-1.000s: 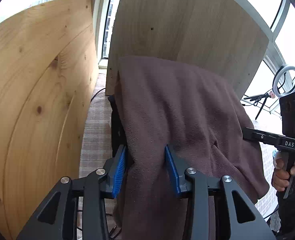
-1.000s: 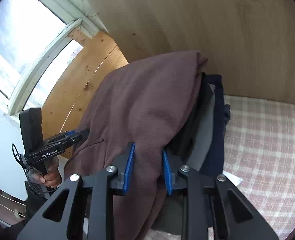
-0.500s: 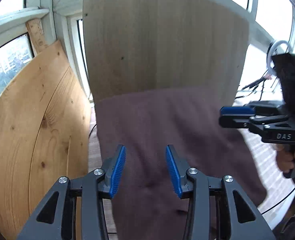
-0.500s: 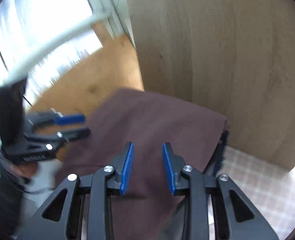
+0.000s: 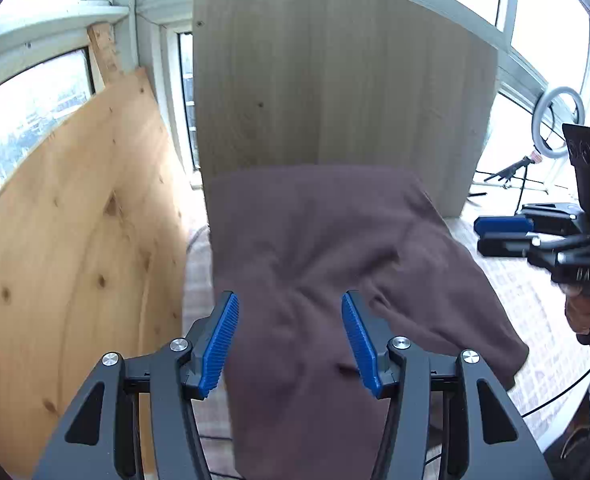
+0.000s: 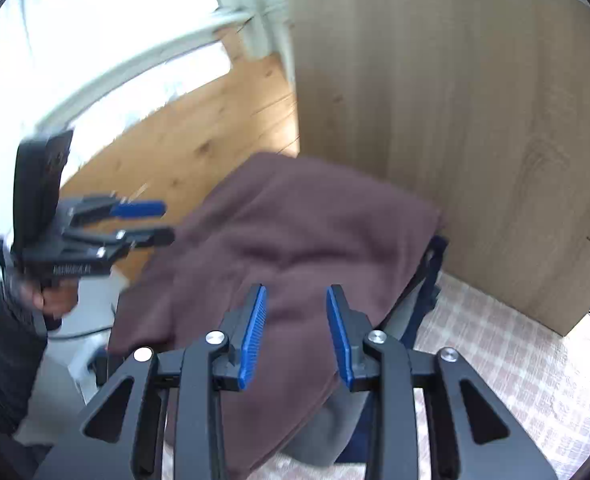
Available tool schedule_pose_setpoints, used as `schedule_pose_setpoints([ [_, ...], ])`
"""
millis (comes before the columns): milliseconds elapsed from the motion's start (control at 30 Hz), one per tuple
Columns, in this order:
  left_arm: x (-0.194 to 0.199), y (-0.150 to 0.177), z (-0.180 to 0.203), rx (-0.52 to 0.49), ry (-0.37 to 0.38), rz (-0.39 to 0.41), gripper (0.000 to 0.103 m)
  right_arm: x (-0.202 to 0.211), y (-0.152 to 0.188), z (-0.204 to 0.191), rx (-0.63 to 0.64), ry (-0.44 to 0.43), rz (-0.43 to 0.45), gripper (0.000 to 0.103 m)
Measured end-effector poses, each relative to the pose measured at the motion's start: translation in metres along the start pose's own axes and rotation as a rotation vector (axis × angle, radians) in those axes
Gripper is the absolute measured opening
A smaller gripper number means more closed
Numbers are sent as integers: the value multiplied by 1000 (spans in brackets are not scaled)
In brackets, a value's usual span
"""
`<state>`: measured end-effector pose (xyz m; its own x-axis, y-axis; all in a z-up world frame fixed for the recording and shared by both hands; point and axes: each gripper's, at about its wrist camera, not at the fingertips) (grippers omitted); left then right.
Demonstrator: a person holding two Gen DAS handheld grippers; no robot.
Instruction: Fold clothes
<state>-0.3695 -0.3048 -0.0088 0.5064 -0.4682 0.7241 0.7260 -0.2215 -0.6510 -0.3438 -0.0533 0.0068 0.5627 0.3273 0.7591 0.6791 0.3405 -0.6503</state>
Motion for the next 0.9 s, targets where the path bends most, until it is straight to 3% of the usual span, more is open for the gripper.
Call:
schedule_pose_setpoints([
  [100, -16, 20, -2, -25, -85, -78, 52, -12, 37, -30, 179, 73, -97, 34],
  [133, -18, 24, -6, -14, -96, -94, 54, -11, 47, -38, 254, 103, -116, 34],
  [200, -11, 25, -11, 19, -72, -80, 54, 1, 55, -43, 331, 82, -152, 34],
  [267, 1, 23, -11, 43, -87, -44, 50, 21, 45, -37, 314, 52, -126, 34],
  [367, 21, 26, -1, 50, -42, 13, 50, 41, 14, -22, 216, 60, -45, 47],
  [500, 31, 36, 9, 47, 6, 20, 50, 27, -24, -6, 37, 42, 23, 52],
  [600, 21, 56, 5, 46, -4, -40, 52, -11, -34, -9, -39, 38, -11, 55],
  [700, 20, 85, 1, 78, -61, -110, 52, -56, -29, -10, -40, 55, -157, 55],
  [900, 75, 105, 5, 180, -124, -24, 52, -10, -11, -13, -1, 135, -104, 55],
])
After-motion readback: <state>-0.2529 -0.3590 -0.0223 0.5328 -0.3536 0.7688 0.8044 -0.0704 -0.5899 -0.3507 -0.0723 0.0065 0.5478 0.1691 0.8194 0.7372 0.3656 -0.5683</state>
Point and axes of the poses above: each gripper's, at about its wrist camera, not at the fingertips, and x roughly against the way its jaws point, z to its right, y to its underside, and after that the axes turned 12 degrees about y, right-handed
